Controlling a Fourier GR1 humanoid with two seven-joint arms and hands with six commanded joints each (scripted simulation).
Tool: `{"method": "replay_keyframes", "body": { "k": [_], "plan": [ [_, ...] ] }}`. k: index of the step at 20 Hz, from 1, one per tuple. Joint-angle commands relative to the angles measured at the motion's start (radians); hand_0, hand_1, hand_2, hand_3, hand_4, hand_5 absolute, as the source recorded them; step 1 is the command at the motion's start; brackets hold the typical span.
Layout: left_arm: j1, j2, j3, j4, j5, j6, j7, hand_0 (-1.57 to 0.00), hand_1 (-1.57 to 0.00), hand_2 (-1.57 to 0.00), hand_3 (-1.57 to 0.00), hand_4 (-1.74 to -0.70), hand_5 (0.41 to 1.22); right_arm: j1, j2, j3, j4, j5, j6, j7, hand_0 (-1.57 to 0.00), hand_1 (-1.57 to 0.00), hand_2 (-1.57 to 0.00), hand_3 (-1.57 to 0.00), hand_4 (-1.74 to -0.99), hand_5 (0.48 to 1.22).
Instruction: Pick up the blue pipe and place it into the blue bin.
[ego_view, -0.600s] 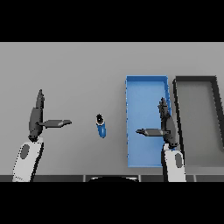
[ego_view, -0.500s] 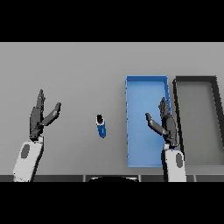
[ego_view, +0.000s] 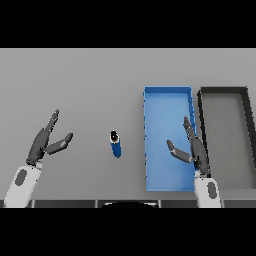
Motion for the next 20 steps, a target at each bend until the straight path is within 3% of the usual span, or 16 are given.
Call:
{"method": "replay_keyframes", "body": {
  "k": [1,6,10,13,20],
  "plan": [
    [0.009,-0.002,-0.007,-0.009,0.001,-0.008,-0.011,0.0,0.0,0.0,0.0,-1.01,0.587,0.002,0.002,0.003,-0.002,0.015,-0.013,0.006,0.0,0.0,0.0,0.0,-1.23,0.595],
    [0.025,0.026,-0.047,-0.05,0.026,-0.112,-0.033,0.0,0.0,0.0,0.0,-1.02,0.582,-0.009,-0.019,0.001,-0.02,0.01,-0.001,0.035,0.0,0.0,0.0,0.0,-1.215,0.587],
    [0.022,0.053,-0.108,-0.111,0.024,-0.185,0.033,0.0,0.0,0.0,0.0,-1.04,0.532,-0.014,-0.013,0.009,-0.006,0.014,0.007,-0.011,0.0,0.0,0.0,0.0,-1.225,0.603],
    [0.008,0.037,-0.161,-0.152,0.024,-0.214,0.106,0.0,0.0,0.0,0.0,-1.08,0.488,-0.013,-0.028,-0.007,-0.009,0.0,0.014,-0.019,0.0,0.0,0.0,0.0,-1.239,0.606],
    [-0.029,-0.071,-0.27,-0.117,-0.051,-0.239,0.104,0.0,0.0,0.0,0.0,-1.11,0.447,-0.01,-0.013,-0.001,-0.003,0.006,0.007,-0.013,0.0,0.0,0.0,0.0,-1.265,0.616]
  ]
}}
